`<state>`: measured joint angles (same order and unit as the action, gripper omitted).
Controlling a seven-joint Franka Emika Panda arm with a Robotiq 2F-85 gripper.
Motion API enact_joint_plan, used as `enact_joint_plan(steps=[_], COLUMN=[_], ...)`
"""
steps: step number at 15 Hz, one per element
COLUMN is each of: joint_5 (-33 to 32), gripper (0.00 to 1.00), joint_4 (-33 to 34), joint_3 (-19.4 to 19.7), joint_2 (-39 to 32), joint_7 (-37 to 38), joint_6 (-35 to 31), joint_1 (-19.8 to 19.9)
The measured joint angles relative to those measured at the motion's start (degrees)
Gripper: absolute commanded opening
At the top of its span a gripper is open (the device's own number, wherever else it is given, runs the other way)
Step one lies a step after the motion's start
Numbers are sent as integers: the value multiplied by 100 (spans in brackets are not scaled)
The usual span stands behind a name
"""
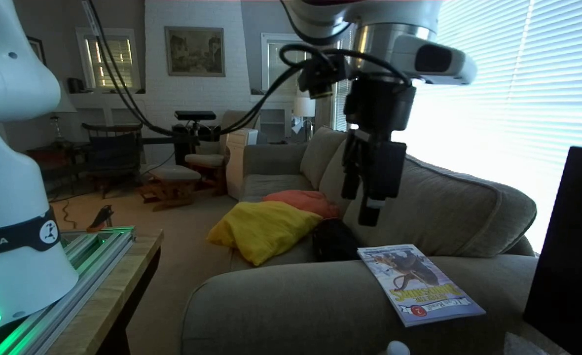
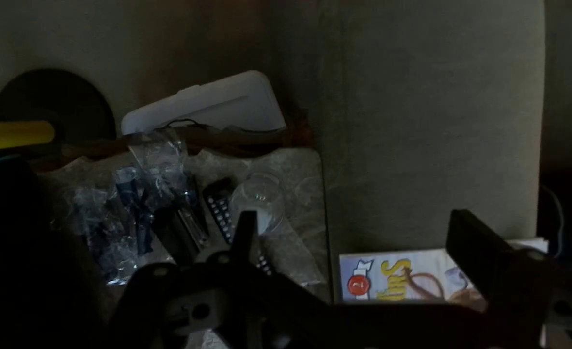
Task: Pick the magazine up from the arm rest and place it in front of the monitor
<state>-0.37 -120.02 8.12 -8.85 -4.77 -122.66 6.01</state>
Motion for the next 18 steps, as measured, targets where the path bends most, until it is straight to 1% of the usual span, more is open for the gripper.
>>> enact_joint_plan(steps=[2,5,10,12,13,16,18], joint_5=[0,0,-11,-2,55,587,935], gripper=[100,100,100,100,100,100,100], joint_4=[403,806,909,1025,1172,1840,2401], joint_3=[5,8,9,-3,-31,-198,-352], joint_2=[-335,-609,-687,-783,-906,-1514,-2028], joint_7=[479,1056,1189,1070,890,-26,-603], joint_6=[-156,-170,-169,-169,-169,-109,126], joint_1=[18,21,21,33,72,359,627])
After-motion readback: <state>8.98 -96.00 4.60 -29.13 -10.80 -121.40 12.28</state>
